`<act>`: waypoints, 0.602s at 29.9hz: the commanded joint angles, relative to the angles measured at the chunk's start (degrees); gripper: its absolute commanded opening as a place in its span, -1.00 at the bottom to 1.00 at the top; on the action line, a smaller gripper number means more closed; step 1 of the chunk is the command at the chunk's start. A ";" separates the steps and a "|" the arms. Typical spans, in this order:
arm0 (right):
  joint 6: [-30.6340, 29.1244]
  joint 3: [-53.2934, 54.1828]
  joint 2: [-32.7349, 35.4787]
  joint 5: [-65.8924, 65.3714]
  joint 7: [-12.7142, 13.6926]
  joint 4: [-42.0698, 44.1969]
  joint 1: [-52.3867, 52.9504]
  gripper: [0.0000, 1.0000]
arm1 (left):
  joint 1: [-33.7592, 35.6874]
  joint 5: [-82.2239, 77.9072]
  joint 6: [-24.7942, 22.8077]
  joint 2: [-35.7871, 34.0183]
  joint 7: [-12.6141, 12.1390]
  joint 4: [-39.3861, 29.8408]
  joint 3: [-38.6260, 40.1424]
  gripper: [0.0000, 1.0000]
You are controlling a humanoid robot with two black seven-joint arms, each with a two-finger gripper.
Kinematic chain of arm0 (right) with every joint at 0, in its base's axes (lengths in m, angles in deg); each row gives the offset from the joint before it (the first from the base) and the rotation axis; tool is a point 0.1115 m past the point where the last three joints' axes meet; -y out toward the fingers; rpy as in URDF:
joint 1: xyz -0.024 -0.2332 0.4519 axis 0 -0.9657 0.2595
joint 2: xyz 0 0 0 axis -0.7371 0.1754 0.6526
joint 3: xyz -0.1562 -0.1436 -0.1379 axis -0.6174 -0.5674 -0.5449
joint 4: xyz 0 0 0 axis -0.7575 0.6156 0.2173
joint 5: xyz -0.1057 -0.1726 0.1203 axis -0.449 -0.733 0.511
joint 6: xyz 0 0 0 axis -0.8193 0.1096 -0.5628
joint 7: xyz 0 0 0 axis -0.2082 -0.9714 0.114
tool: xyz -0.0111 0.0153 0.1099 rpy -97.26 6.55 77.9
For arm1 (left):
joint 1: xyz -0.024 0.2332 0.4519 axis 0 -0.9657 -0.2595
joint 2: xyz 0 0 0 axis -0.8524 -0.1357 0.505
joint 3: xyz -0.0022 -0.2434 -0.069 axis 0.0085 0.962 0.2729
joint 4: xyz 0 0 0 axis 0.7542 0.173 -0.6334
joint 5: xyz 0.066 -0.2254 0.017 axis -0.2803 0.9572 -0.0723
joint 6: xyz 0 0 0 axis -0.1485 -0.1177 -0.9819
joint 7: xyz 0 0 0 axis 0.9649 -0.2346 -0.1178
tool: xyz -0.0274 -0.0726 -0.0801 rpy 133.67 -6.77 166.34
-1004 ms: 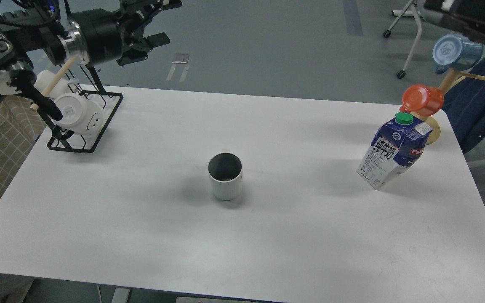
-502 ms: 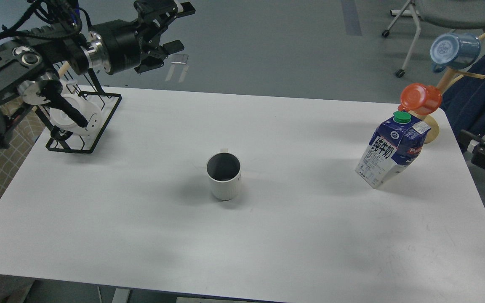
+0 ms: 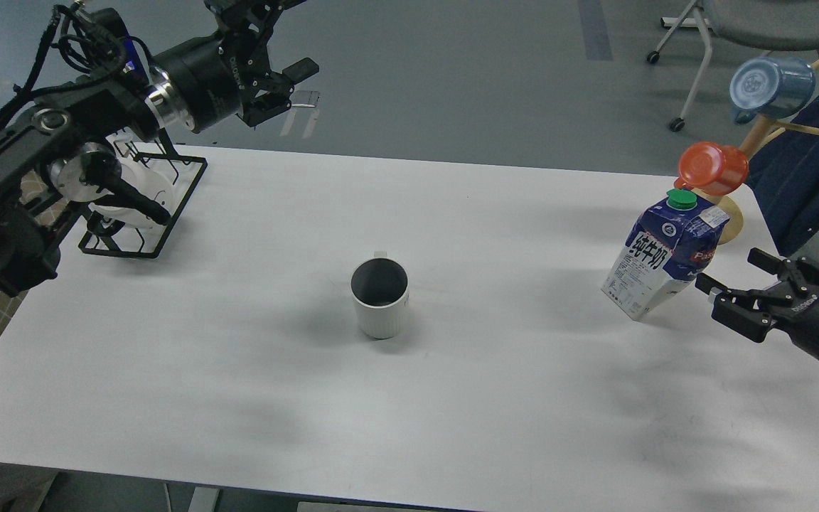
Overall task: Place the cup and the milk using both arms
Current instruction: 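Reach the right gripper to the milk carton and grasp its side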
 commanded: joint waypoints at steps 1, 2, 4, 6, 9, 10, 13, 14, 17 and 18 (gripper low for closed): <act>-0.01 1.39 -2.16 -0.08 -0.01 0.40 -0.01 1.00 | -0.09 0.05 -0.11 -0.06 -0.05 -0.04 0.17 0.96; -0.01 1.66 -2.42 -0.08 -0.01 0.40 -0.01 1.00 | -0.09 0.05 -0.11 -0.06 -0.05 -0.04 0.17 0.96; -0.01 2.10 -3.04 -0.08 -0.01 0.32 -0.01 1.00 | -0.09 0.05 -0.11 -0.06 -0.05 -0.04 0.17 0.96; -0.01 2.10 -4.17 -0.16 -0.01 0.84 -0.01 1.00 | -0.09 -0.04 -0.11 0.11 -0.05 -0.04 0.17 0.96; -0.01 2.19 -5.58 -0.16 -0.01 2.50 0.07 0.99 | -0.09 -0.04 -0.11 0.02 -0.05 -0.13 0.08 0.96; -0.01 2.19 -6.02 -0.16 -0.01 2.86 0.07 0.99 | -0.09 -0.04 -0.11 0.02 -0.05 -0.13 0.08 0.96; -0.01 2.19 -7.78 -0.25 -0.01 4.01 -0.01 0.92 | -0.09 -0.22 -0.11 0.02 -0.05 -0.13 0.17 0.96; -0.01 2.19 -7.96 -0.25 -0.01 4.27 0.07 0.89 | -0.09 -0.22 -0.11 -0.06 -0.05 -0.13 0.17 0.96; -0.01 2.19 -8.84 -0.34 -0.01 5.32 0.07 0.60 | -0.09 -0.31 -0.28 -0.06 -0.05 -0.30 0.08 0.96; -0.01 2.19 -8.93 -0.34 -0.01 5.33 0.07 0.45 | -0.09 -0.31 -0.28 -0.06 -0.05 -0.30 0.17 0.96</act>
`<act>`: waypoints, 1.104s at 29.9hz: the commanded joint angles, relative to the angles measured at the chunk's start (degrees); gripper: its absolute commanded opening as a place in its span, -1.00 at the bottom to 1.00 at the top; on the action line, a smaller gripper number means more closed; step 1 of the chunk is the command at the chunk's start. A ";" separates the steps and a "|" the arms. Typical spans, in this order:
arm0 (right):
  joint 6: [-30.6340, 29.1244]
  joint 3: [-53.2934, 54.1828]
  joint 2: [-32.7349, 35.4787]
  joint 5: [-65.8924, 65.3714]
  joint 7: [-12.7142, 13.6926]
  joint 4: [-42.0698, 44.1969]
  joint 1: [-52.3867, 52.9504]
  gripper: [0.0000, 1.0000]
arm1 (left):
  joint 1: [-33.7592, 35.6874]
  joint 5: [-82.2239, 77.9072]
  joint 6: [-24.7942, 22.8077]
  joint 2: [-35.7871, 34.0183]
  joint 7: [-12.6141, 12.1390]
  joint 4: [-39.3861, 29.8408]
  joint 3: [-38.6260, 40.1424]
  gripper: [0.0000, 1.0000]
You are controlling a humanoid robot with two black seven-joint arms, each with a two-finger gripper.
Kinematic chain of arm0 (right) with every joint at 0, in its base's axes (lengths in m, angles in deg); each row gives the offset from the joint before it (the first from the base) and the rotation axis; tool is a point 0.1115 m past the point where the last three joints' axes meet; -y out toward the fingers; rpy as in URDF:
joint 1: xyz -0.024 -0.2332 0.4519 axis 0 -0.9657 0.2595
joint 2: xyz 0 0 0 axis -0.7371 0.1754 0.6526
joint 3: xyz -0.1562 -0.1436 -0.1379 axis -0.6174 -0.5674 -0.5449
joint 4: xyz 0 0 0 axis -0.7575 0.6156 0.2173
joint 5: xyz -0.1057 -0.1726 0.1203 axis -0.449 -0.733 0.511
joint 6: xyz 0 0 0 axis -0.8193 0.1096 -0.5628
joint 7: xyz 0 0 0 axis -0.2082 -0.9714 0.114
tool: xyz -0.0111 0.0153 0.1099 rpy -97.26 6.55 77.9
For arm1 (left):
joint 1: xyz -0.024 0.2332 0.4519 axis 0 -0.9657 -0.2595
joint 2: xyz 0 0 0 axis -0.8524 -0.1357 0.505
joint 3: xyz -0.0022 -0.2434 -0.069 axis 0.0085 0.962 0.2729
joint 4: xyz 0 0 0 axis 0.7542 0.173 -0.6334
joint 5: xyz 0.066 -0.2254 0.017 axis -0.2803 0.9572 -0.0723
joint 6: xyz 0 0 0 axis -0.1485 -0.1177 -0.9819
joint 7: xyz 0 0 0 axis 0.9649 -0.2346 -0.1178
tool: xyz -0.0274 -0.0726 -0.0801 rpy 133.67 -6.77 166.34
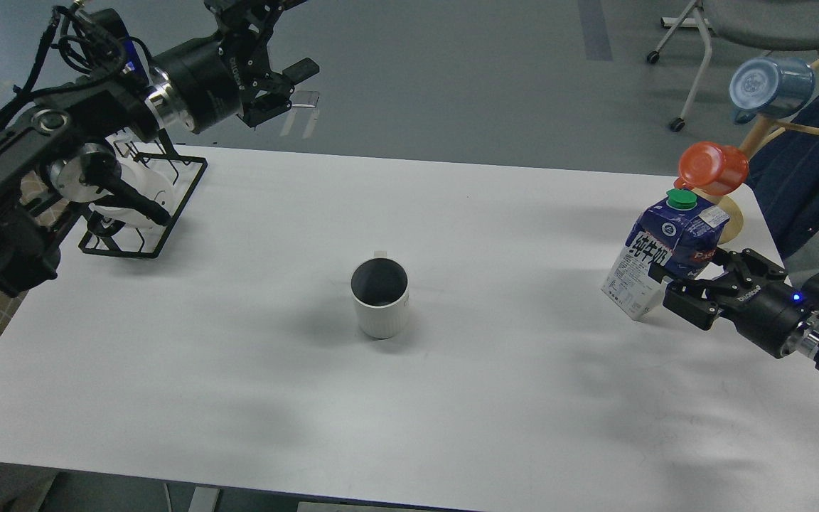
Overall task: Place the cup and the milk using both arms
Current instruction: 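Reach the right gripper to the milk carton and grasp its side, then lift the milk carton with the right gripper and carry it beside the cup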
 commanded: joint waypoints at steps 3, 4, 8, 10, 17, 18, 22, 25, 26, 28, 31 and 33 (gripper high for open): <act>-0.01 0.00 -0.60 -0.11 -0.01 0.65 0.11 -0.41 | 0.00 -0.05 -0.08 0.04 0.00 -0.09 0.01 0.96; -0.01 0.00 -0.51 -0.03 -0.01 0.74 0.11 -0.50 | 0.00 -0.05 -0.08 0.04 0.00 -0.09 -0.08 0.96; -0.01 -0.08 0.19 -0.12 -0.01 0.65 0.20 -0.97 | 0.00 -0.13 -0.08 0.04 0.00 -0.09 0.01 0.96; -0.01 0.00 0.19 -0.03 -0.01 0.65 0.11 -1.00 | 0.00 -0.13 -0.16 0.04 0.00 -0.09 -0.08 0.96; -0.01 0.53 0.10 0.15 -0.01 -1.80 1.16 -1.00 | 0.00 -0.13 -0.16 0.13 0.00 -0.44 -0.08 0.96; -0.01 0.71 0.02 0.15 -0.01 -2.33 1.51 -1.00 | 0.00 -0.13 -0.16 0.04 0.00 -0.45 -0.08 0.96; -0.01 0.45 -2.26 0.06 -0.01 -3.57 4.76 -1.00 | 0.00 -0.13 -0.16 0.04 0.00 -0.53 -0.08 0.96; -0.01 -0.17 -4.02 -0.03 -0.01 -3.39 6.78 -1.00 | 0.00 -0.22 -0.16 -0.05 0.00 -0.53 -0.08 0.96; -0.01 -0.52 -4.11 -0.03 -0.01 -3.39 7.22 -1.00 | 0.00 -0.22 -0.16 0.04 -0.09 -0.53 -0.08 0.96; -0.01 -2.36 -6.21 -0.03 -0.01 -3.13 9.06 -1.00 | 0.00 -0.22 -0.16 0.13 -0.09 -0.53 -0.08 0.96; -0.01 -7.97 -10.51 -0.03 -0.01 -2.78 12.49 -1.00 | -0.09 -0.22 0.01 0.22 -0.09 -0.53 -0.08 0.96; -0.01 -9.39 -12.10 -0.03 -0.01 -2.51 13.38 -1.00 | -0.09 -0.22 -0.08 0.22 -0.09 -0.53 -0.17 0.96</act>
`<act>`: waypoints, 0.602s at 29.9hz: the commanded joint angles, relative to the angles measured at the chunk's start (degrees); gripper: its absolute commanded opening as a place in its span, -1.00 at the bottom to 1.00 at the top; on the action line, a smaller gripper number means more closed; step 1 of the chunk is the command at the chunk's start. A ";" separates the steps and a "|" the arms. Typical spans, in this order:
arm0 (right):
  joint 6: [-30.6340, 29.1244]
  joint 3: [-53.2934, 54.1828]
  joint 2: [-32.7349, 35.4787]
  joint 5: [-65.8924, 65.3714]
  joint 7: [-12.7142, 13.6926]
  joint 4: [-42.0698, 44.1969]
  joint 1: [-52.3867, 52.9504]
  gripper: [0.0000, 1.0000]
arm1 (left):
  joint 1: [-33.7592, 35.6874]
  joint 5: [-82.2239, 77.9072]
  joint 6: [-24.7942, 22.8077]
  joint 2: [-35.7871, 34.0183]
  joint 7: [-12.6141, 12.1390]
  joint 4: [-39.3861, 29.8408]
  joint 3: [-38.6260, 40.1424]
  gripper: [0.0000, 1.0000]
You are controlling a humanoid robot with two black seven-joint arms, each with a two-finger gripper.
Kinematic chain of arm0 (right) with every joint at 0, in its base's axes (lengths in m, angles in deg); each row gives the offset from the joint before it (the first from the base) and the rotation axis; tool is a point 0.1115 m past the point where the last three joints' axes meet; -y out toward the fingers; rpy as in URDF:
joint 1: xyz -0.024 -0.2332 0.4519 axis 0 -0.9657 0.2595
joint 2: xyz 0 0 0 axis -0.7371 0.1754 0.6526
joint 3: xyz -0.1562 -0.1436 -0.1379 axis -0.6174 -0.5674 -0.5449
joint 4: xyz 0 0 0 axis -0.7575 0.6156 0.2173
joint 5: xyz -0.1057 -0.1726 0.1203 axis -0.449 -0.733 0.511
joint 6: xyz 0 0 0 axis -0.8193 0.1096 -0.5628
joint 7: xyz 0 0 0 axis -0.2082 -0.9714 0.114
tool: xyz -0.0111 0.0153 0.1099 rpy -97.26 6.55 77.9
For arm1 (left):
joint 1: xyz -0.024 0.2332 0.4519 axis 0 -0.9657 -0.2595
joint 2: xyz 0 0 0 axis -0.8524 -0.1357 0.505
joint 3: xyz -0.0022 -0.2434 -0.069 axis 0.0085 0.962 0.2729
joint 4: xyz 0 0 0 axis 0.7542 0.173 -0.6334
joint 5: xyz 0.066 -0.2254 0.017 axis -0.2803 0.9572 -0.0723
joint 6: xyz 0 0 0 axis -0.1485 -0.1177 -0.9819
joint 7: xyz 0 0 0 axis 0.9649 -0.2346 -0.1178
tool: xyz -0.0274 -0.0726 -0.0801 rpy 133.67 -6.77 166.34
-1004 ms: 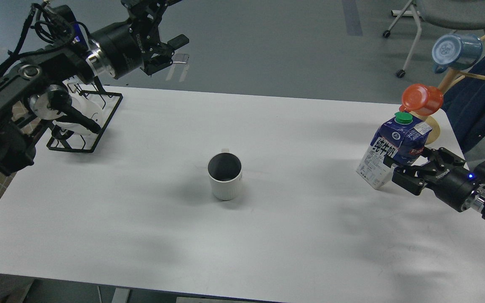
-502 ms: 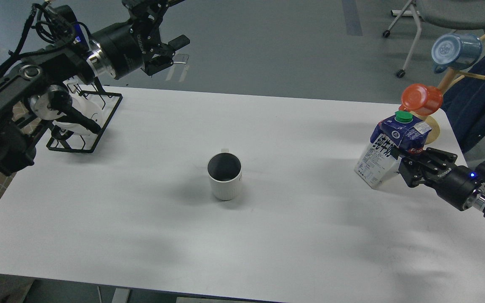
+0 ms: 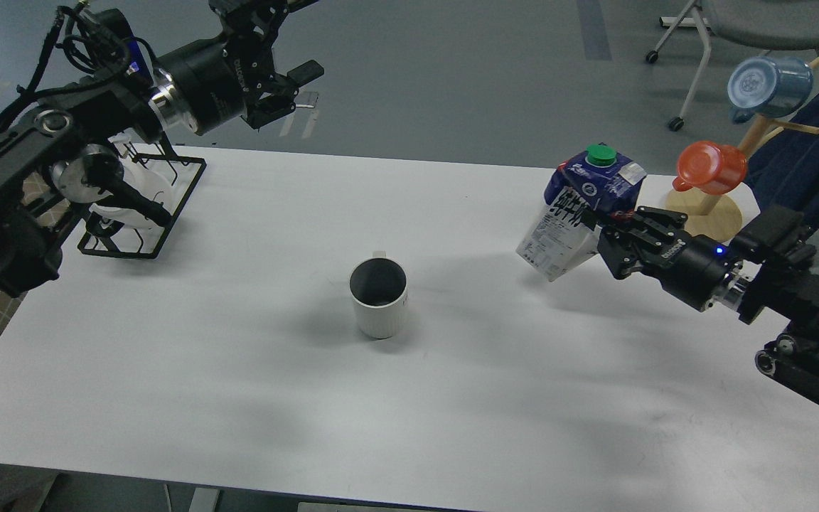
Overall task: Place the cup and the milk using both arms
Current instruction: 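Lift the milk carton with the right gripper and carry it beside the cup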
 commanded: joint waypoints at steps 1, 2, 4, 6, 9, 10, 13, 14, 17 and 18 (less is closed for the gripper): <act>0.01 -3.84 -4.45 0.02 0.00 1.18 2.33 -1.00 | -0.05 0.00 0.03 0.04 0.01 0.01 -0.08 0.96; 0.01 -4.10 -5.24 0.02 0.00 1.62 2.51 -1.00 | -0.05 0.00 0.11 0.04 0.01 0.01 -0.08 0.96; 0.01 -4.37 -7.26 0.02 0.00 3.20 3.04 -1.00 | -0.05 0.00 0.03 0.04 0.01 0.01 -0.08 0.96; 0.01 -4.98 -8.67 0.02 0.00 3.73 3.74 -1.00 | 0.04 0.00 0.03 -0.04 0.01 0.01 -0.08 0.96; 0.01 -7.26 -10.87 0.29 0.00 5.31 5.41 -1.00 | 0.04 0.00 -0.06 -0.04 0.01 0.01 -0.08 0.96; 0.01 -7.62 -11.31 0.29 0.00 5.58 5.59 -1.00 | -0.05 0.00 -0.06 0.04 0.01 0.01 -0.08 0.96; 0.01 -8.06 -13.07 0.29 0.00 6.02 5.94 -1.00 | -0.05 0.00 0.03 0.04 0.01 0.01 -0.17 0.96; 0.01 -8.15 -13.42 0.29 0.00 6.19 5.94 -1.00 | -0.05 0.00 0.03 0.04 0.01 0.01 -0.17 0.96; 0.01 -8.94 -15.44 0.29 0.00 7.77 5.94 -1.00 | -0.05 0.00 -0.15 0.04 0.01 0.01 -0.17 0.96; 0.01 -9.29 -16.40 0.29 0.00 8.47 6.03 -1.00 | -0.13 0.00 -0.15 -0.04 0.01 0.01 -0.17 0.96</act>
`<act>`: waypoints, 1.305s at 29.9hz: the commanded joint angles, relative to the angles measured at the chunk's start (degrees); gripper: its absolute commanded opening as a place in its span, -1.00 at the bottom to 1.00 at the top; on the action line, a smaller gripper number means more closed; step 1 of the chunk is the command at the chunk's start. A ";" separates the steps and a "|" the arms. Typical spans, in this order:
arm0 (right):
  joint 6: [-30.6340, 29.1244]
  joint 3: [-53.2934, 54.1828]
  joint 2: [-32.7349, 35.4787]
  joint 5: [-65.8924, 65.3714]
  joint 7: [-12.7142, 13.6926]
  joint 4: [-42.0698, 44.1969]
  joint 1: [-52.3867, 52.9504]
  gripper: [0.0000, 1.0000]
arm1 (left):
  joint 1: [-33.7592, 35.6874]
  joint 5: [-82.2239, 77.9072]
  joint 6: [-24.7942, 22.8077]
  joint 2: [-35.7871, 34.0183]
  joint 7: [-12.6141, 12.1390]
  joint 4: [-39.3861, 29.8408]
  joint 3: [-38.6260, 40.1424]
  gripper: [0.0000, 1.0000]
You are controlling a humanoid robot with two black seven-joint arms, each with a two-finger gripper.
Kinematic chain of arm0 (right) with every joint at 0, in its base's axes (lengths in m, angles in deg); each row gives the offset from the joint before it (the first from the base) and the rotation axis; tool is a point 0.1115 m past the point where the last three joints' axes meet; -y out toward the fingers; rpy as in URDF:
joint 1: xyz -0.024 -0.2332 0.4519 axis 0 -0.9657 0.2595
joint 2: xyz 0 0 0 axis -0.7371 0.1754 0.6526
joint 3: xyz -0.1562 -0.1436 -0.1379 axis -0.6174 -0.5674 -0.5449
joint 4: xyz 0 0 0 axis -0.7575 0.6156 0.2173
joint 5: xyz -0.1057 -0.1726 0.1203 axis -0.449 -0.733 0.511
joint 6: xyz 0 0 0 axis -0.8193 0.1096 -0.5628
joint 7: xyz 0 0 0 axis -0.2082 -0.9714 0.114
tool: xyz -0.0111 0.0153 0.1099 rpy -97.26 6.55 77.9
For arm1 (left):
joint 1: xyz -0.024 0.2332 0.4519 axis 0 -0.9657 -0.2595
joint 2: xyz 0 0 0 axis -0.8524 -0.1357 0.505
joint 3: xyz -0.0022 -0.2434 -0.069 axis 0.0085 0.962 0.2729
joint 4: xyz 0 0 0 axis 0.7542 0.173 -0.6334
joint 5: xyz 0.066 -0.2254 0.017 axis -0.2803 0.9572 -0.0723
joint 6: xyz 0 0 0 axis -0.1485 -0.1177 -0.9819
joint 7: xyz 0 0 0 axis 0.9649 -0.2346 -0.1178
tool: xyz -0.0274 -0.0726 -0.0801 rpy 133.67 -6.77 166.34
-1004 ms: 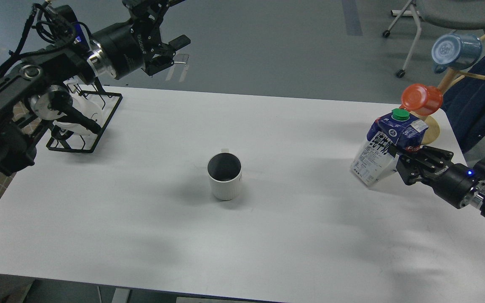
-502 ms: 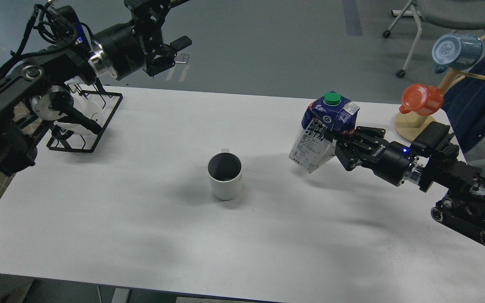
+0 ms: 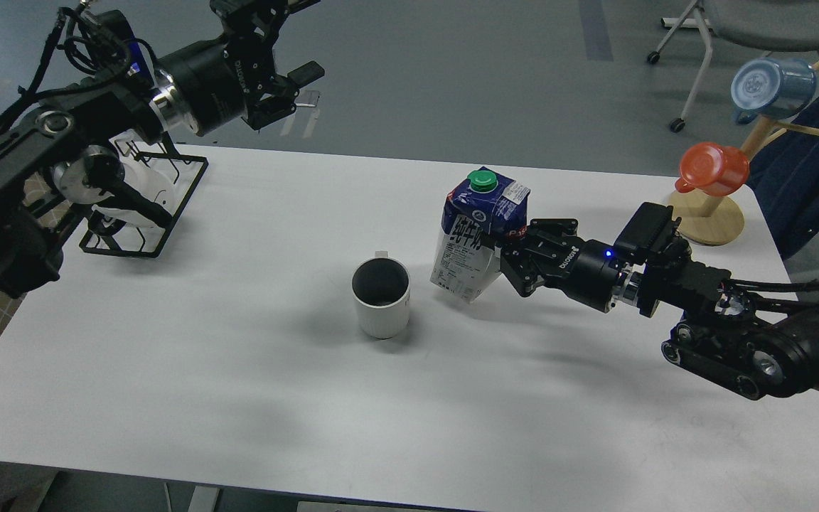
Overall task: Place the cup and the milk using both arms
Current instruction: 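Lift the milk carton with the right gripper and carry it beside the cup, then lower the carton next to the cup and open the right gripper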
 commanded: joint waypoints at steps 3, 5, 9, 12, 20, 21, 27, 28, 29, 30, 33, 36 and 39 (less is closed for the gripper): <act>0.00 -0.98 -3.64 0.00 0.00 2.95 0.03 -1.00 | -0.09 0.00 -0.18 -0.07 0.01 0.00 0.00 0.96; 0.00 -1.07 -4.69 0.00 0.00 3.91 0.03 -1.00 | -0.09 0.00 -0.18 -0.07 0.01 0.00 0.00 0.96; 0.00 -1.07 -6.63 0.17 0.00 5.67 0.03 -1.00 | -0.18 0.00 -0.27 -0.07 0.01 0.00 0.00 0.96; 0.00 -1.07 -6.90 0.17 0.00 5.85 0.03 -1.00 | -0.18 0.00 -0.27 -0.07 0.01 0.00 0.00 0.96; 0.00 -1.07 -6.81 0.61 0.00 5.85 -0.06 -0.26 | -0.18 0.00 -0.36 -0.16 0.01 -0.09 0.00 0.96; 0.00 -1.07 -6.81 0.61 0.00 5.85 -0.06 -0.08 | -0.18 0.00 -0.27 -0.16 0.01 -0.09 0.00 0.96; 0.00 -1.07 -6.63 0.79 0.00 5.76 -0.68 0.69 | -0.09 0.00 -0.36 -0.16 0.01 0.00 0.00 0.96; 0.00 -1.07 -6.72 0.79 0.00 5.76 -0.68 0.75 | -0.09 0.00 -0.27 -0.24 0.01 -0.09 0.09 0.96; 0.00 -1.07 -6.72 0.79 0.00 5.76 -0.68 0.80 | -0.09 0.00 -0.27 -0.24 0.01 0.00 0.09 0.96; 0.00 -1.07 -6.63 0.79 0.00 5.76 -0.68 0.83 | -0.09 0.00 -0.27 -0.24 -0.08 -0.09 0.09 0.96; 0.00 -1.07 -6.28 0.79 0.00 5.42 -0.68 0.87 | -0.09 0.00 -0.36 -0.16 -0.08 -0.09 0.09 0.96; 0.00 -0.99 -5.32 0.88 0.00 5.06 -0.68 0.87 | -0.09 0.00 -0.27 -0.16 -0.08 -0.09 0.09 0.96; 0.00 -0.98 -4.00 0.96 0.00 4.10 -0.68 0.87 | -0.09 0.00 -0.36 -0.24 -0.17 -0.09 0.09 0.96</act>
